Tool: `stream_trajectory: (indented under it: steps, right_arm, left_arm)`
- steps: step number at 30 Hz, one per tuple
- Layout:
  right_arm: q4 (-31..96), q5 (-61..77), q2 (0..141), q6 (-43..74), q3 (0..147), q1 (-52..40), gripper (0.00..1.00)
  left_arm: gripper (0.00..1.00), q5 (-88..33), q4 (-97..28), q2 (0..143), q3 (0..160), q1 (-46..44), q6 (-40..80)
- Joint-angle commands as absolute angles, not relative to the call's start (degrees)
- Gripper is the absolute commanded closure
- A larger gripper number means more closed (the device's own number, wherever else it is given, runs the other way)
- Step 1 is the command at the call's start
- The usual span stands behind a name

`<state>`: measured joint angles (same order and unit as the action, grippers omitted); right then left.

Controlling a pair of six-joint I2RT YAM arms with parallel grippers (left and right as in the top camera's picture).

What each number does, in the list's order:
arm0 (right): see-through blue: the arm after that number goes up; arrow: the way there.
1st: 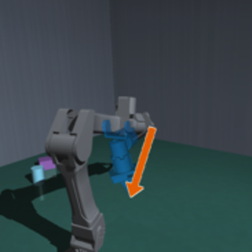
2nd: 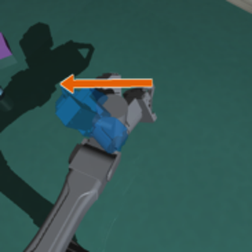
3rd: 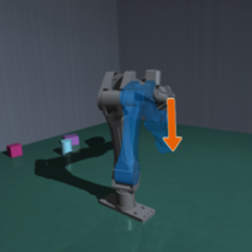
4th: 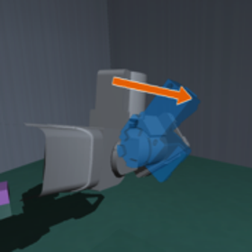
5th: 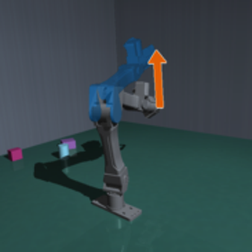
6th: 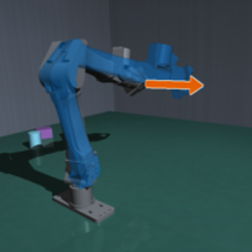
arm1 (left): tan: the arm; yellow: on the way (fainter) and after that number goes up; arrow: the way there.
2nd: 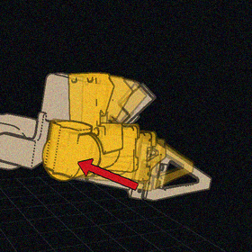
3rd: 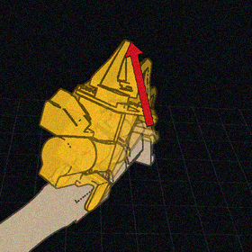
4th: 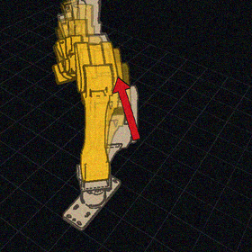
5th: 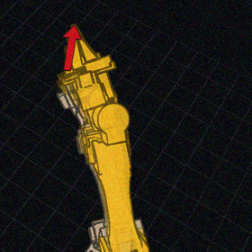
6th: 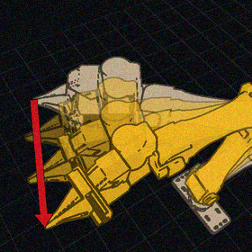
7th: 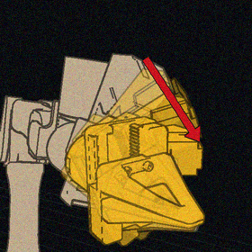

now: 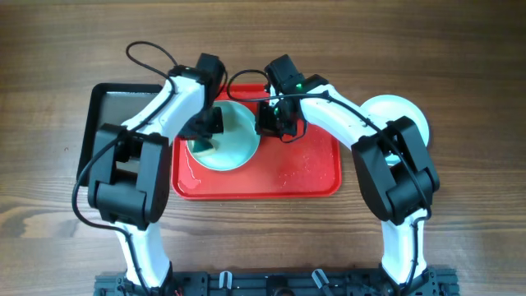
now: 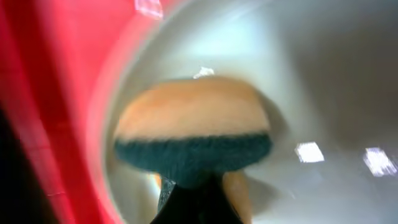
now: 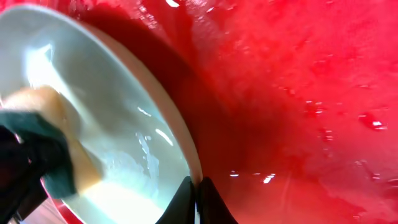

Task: Clean dirty plates on tray and stack at the side
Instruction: 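Scrub the light-blue plate with the sponge while right gripper holds it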

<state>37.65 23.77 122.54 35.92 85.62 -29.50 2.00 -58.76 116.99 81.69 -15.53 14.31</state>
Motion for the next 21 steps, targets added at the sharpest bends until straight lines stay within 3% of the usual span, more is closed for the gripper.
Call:
stream_trajectory:
  steps: [1, 4, 9, 16, 21]
  right_arm:
    - [37.6, 23.2, 123.3, 35.7, 85.0, -29.4, 0.96]
    - [37.6, 23.2, 123.3, 35.8, 85.0, -29.4, 0.96]
    - [37.6, 23.2, 123.3, 35.8, 85.0, -29.4, 0.95]
    - [37.6, 23.2, 123.3, 35.5, 85.0, -29.4, 0.96]
    - [37.7, 23.2, 123.3, 35.3, 85.0, -29.4, 0.96]
  left_arm:
    - [0.96, -27.0, -59.2, 117.9, 80.7, -16.2, -2.4]
    - [0.96, -32.1, -57.7, 117.9, 80.7, -16.3, -5.2]
    - [0.96, -30.9, -49.3, 117.9, 80.7, -16.3, -4.8]
    - [0.96, -13.1, -37.4, 118.0, 80.7, -16.3, 6.8]
    - [0.96, 6.4, -38.3, 118.0, 80.7, -16.3, 19.1]
